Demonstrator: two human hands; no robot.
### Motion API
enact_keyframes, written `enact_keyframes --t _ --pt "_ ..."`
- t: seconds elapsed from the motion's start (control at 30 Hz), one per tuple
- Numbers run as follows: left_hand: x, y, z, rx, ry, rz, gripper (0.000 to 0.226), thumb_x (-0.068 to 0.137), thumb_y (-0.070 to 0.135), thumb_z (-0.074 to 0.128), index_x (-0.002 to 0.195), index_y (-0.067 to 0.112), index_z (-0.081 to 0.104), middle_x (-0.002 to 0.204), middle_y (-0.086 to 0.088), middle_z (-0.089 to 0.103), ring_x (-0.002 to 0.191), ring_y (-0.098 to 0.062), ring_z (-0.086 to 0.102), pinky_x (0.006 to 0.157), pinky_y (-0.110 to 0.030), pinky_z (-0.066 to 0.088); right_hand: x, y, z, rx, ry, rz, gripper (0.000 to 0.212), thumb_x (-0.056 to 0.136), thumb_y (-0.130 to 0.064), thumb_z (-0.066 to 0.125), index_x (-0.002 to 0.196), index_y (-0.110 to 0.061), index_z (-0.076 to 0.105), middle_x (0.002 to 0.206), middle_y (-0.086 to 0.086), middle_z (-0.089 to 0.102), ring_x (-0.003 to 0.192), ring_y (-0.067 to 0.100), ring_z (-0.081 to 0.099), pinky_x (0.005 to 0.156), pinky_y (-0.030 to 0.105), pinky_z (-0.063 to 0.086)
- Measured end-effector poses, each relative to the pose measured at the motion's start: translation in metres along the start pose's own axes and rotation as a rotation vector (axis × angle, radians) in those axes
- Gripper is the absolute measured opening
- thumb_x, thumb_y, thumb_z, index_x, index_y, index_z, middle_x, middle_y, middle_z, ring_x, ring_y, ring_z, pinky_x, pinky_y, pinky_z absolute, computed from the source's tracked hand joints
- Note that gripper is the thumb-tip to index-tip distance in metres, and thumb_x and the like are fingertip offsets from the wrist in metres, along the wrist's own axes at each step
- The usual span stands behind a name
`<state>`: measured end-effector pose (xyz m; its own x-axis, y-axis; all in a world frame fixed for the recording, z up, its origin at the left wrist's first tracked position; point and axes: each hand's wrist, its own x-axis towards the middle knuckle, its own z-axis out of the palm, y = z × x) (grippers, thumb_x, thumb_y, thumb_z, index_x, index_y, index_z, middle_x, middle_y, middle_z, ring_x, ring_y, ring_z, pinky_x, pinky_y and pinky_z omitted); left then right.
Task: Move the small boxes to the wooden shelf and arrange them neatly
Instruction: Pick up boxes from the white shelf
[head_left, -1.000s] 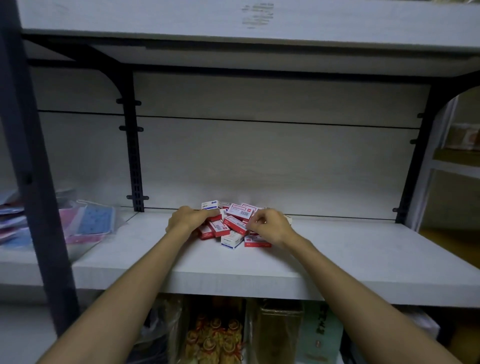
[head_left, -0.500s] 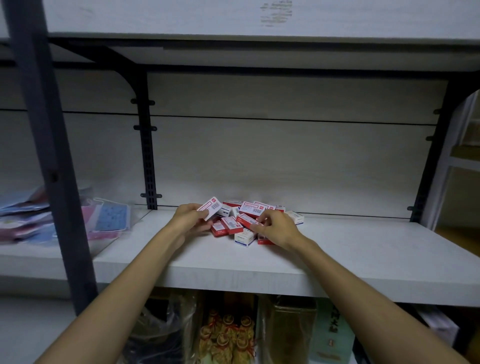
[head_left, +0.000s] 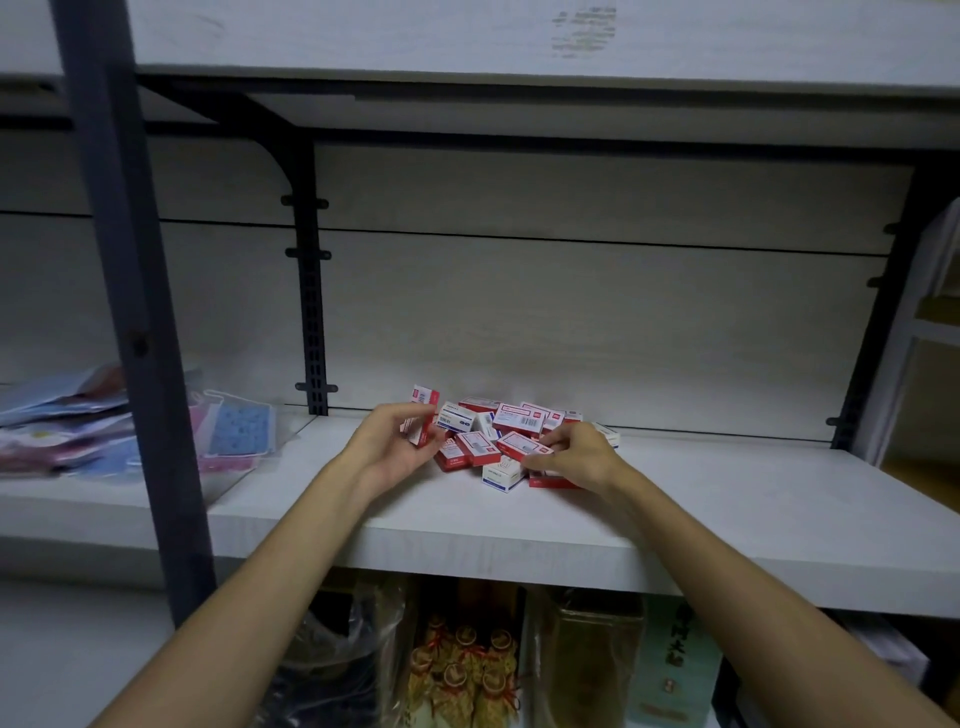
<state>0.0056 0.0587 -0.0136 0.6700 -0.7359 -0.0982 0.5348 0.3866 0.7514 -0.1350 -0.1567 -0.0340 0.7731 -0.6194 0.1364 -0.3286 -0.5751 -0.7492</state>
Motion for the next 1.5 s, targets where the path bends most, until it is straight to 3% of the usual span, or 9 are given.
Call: enact_keyframes --t 0.1,0.2,0.3,0.5,0.63,0.73,0.8,0.93,1.5 --pt "0.004 -0.002 0.003 0.079 -0.026 0.003 0.031 0.070 0.001 0.078 0.092 0.008 0.056 0.086 -0.011 0.062 0.062 -0.008 0.044 0.043 -0.014 0.041 -0.002 -0.004 -0.001 0.023 -0.021 0.016 0.051 0.070 -0.031 0.090 0.112 -0.015 0.066 0.104 0.002 0.070 0.099 0.021 0.066 0.086 0.033 0.053" --pt "0.008 -0.002 0.001 0.167 -0.052 -0.090 0.030 0.088 0.031 0.071 0.094 0.011 0.049 0.069 -0.003 0.051 0.047 -0.005 0.028 0.040 -0.013 0.026 -0.005 -0.003 -0.003 0.081 -0.030 -0.004 0.050 0.067 -0.013 0.091 0.107 -0.015 0.062 0.103 0.005 0.067 0.088 0.017 0.062 0.070 0.024 0.050" --pt "0.009 0.001 -0.005 0.357 -0.065 -0.124 0.035 0.091 0.042 0.066 0.105 0.011 0.058 0.090 -0.011 0.065 0.046 -0.006 0.029 0.042 -0.015 0.026 -0.008 -0.001 -0.004 0.125 -0.040 -0.027 0.050 0.064 0.001 0.089 0.100 -0.014 0.058 0.097 0.005 0.068 0.083 0.017 0.065 0.067 0.026 0.057" --pt "0.008 0.002 -0.011 0.351 -0.007 -0.172 0.021 0.091 0.016 0.068 0.108 0.006 0.061 0.095 -0.016 0.071 0.045 -0.006 0.041 0.042 -0.015 0.036 -0.007 0.000 -0.007 0.152 0.049 -0.034 0.045 0.073 0.002 0.085 0.109 -0.007 0.061 0.071 -0.007 0.056 0.063 0.003 0.058 0.057 0.016 0.046" --pt "0.005 0.003 -0.007 0.490 -0.065 -0.102 0.022 0.095 -0.008 0.055 0.116 -0.001 0.060 0.100 -0.018 0.072 0.068 -0.021 0.073 0.060 -0.024 0.060 -0.008 0.002 -0.008 0.284 0.048 -0.007 0.034 0.084 0.002 0.076 0.112 -0.005 0.057 0.077 -0.002 0.066 0.064 0.009 0.066 0.061 0.022 0.057" --pt "-0.001 0.000 -0.002 0.674 -0.108 0.015 0.020 0.097 -0.001 0.058 0.117 0.004 0.059 0.108 -0.019 0.074 0.087 -0.030 0.076 0.068 -0.026 0.061 -0.006 0.004 -0.006 0.365 0.034 -0.001 0.035 0.088 0.005 0.069 0.118 -0.001 0.053 0.087 0.011 0.072 0.067 0.019 0.071 0.081 0.042 0.061" --pt "-0.002 -0.002 -0.001 0.772 -0.117 0.092 0.025 0.096 0.006 0.063 0.119 0.001 0.057 0.106 -0.019 0.075 0.092 -0.031 0.075 0.065 -0.023 0.058 -0.007 0.003 -0.006 0.424 0.017 0.000 0.032 0.090 0.008 0.064 0.116 -0.003 0.049 0.091 0.015 0.072 0.063 0.016 0.071 0.071 0.034 0.062" --pt "0.006 -0.005 0.000 0.806 -0.065 0.189 0.028 0.096 0.006 0.063 0.123 0.001 0.060 0.099 -0.014 0.076 0.076 -0.020 0.072 0.062 -0.021 0.057 -0.015 -0.001 -0.009 0.570 0.025 0.003 0.030 0.092 0.010 0.062 0.112 -0.011 0.052 0.088 0.015 0.072 0.061 0.014 0.072 0.053 0.021 0.055" --pt "0.010 -0.054 0.044 0.650 -0.272 0.258 0.034 0.097 -0.003 0.056 0.126 0.014 0.061 0.077 -0.011 0.072 0.064 -0.016 0.068 0.060 -0.024 0.054 -0.085 0.012 -0.052 0.625 0.122 -0.060 0.049 0.078 0.011 0.075 0.119 -0.012 0.062 0.105 0.010 0.077 0.098 0.023 0.073 0.076 0.028 0.058"
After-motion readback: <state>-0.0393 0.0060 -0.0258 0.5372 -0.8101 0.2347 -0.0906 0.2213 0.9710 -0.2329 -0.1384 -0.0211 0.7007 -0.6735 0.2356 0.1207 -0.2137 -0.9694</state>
